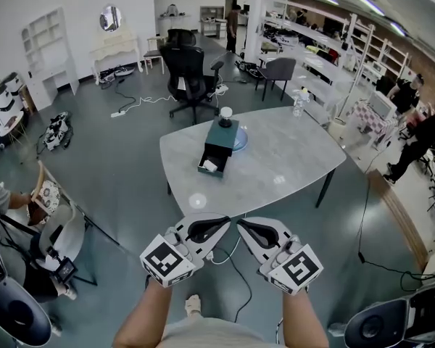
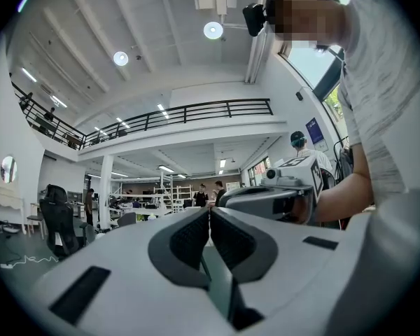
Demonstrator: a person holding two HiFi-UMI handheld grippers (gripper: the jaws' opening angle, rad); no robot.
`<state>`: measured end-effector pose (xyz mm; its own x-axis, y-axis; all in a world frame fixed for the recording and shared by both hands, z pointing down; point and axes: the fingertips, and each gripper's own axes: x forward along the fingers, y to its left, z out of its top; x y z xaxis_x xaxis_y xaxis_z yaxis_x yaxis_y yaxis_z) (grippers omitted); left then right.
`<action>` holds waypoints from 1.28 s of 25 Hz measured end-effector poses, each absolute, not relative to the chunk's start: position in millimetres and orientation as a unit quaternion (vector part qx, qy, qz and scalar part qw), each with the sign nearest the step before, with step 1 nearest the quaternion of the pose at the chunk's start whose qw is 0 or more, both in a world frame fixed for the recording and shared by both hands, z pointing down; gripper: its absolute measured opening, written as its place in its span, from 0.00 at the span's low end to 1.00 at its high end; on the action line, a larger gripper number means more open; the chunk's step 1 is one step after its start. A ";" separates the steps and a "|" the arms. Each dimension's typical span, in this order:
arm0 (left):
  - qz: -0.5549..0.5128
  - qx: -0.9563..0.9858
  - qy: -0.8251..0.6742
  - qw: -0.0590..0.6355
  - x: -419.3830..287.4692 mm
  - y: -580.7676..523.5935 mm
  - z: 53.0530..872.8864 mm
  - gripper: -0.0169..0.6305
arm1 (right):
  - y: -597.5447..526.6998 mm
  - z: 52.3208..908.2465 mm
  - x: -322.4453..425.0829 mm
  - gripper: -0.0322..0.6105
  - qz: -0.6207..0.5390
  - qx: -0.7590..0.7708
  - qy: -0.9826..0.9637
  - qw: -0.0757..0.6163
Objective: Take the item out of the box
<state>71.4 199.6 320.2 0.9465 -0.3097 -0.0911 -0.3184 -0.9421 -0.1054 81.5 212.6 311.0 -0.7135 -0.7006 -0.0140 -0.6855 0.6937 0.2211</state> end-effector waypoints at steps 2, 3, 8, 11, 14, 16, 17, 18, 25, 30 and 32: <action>0.035 -0.985 0.160 0.059 59.7 179.0 319.0 0.06 | 190.9 309.6 71.7 0.08 -0.107 0.377 -0.919 0.043; 0.034 -0.985 0.159 0.058 53.6 168.9 318.6 0.06 | 180.0 309.5 67.0 0.08 -0.107 0.378 -0.918 0.047; 0.032 -0.987 0.144 0.063 30.7 127.5 325.9 0.06 | 134.8 317.3 43.7 0.08 -0.110 0.391 -0.911 0.066; 0.028 -0.989 0.134 0.063 23.0 107.1 331.4 0.06 | 116.0 323.5 36.2 0.08 -0.109 0.401 -0.906 0.077; 0.024 -0.989 0.134 0.058 19.6 87.1 335.7 0.06 | 100.2 329.1 34.7 0.09 -0.097 0.403 -0.906 0.091; 0.025 -0.989 0.135 0.052 18.5 77.3 340.7 0.06 | 89.9 333.2 36.3 0.11 -0.089 0.402 -0.906 0.098; 0.026 -0.989 0.137 0.048 18.1 71.6 342.9 0.06 | 83.5 334.2 37.3 0.12 -0.087 0.403 -0.906 0.100; 0.028 -0.989 0.139 0.045 18.1 65.2 344.9 0.06 | 76.5 334.7 38.1 0.12 -0.086 0.403 -0.906 0.101; 0.024 -0.987 0.153 0.040 32.4 8.1 353.2 0.06 | 14.1 342.9 48.8 0.15 -0.086 0.382 -0.914 0.103; 0.022 -0.984 0.174 0.039 53.2 -49.3 352.3 0.06 | -44.3 343.8 68.2 0.16 -0.084 0.359 -0.924 0.104; 0.024 -0.981 0.187 0.041 61.5 -73.0 352.6 0.06 | -68.0 345.5 75.8 0.17 -0.085 0.349 -0.927 0.104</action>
